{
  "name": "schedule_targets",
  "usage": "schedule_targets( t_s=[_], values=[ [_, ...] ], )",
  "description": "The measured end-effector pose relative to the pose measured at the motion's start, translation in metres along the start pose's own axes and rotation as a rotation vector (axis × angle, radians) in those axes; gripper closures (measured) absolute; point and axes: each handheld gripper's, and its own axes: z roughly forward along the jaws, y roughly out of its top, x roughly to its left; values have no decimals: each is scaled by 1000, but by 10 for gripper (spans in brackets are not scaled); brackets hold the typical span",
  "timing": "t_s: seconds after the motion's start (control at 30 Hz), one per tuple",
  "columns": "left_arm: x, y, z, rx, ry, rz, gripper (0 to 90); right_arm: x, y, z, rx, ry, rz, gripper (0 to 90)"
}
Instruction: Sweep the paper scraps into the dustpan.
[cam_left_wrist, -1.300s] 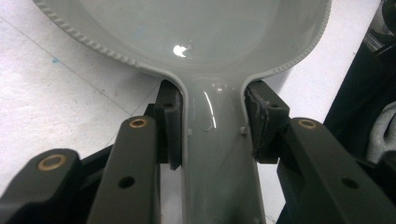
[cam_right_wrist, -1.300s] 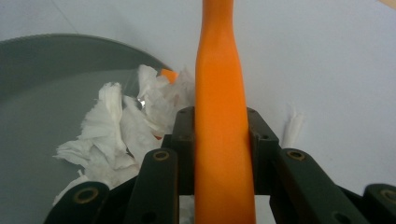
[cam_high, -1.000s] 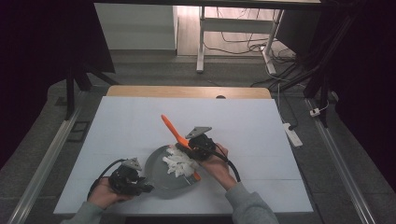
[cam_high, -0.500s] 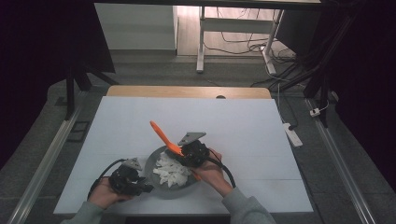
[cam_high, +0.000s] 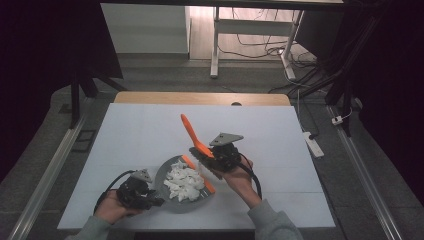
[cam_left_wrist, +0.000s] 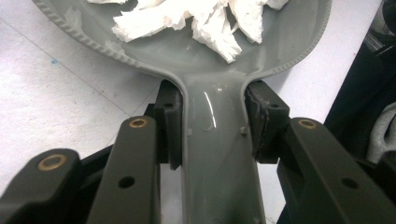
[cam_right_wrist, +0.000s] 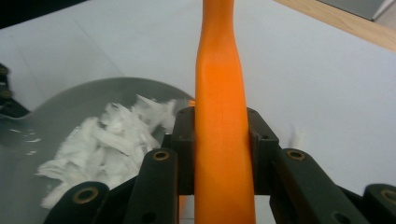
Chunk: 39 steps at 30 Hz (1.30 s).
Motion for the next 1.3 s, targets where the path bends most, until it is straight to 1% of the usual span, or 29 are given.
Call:
schedule_targets(
  t_s=[0.1,0.23,0.3,0.43,0.5,0.57,0.77,0.8,0.9,1.0,1.07,1.13,1.2,1.23,1.3],
  values=[
    [0,0,0,0,0,1,618,-9,-4,2,21,-30,16,704],
    [0,0,0,4,0,4,617,-21,-7,9,53,-69,39,704],
    [0,0,0,0,-1,0,618,-25,-8,15,70,-94,42,704],
    [0,0,0,4,-1,4,617,-32,-10,27,110,-138,27,704],
    [0,0,0,4,0,5,617,-34,-10,32,114,-138,34,704],
    [1,0,0,4,-1,4,618,-32,-10,34,115,-130,37,704],
    [0,0,0,4,0,4,618,-15,-7,41,141,-104,-15,704],
    [0,0,0,4,-1,4,618,-12,-7,41,140,-94,-11,704],
    [0,0,0,5,0,6,618,-1,-6,40,134,-41,-8,704],
    [0,0,0,5,0,6,618,15,-6,37,123,26,-10,705],
    [0,0,0,5,0,5,618,30,-3,35,121,69,-27,704],
    [0,0,0,5,0,4,618,43,0,32,116,118,-61,704],
    [0,0,0,5,0,5,618,50,5,28,99,134,-94,704],
    [0,0,0,1,0,1,618,50,8,25,84,134,-93,704],
    [0,0,0,1,-1,1,618,45,13,18,49,122,-77,704]
  ],
)
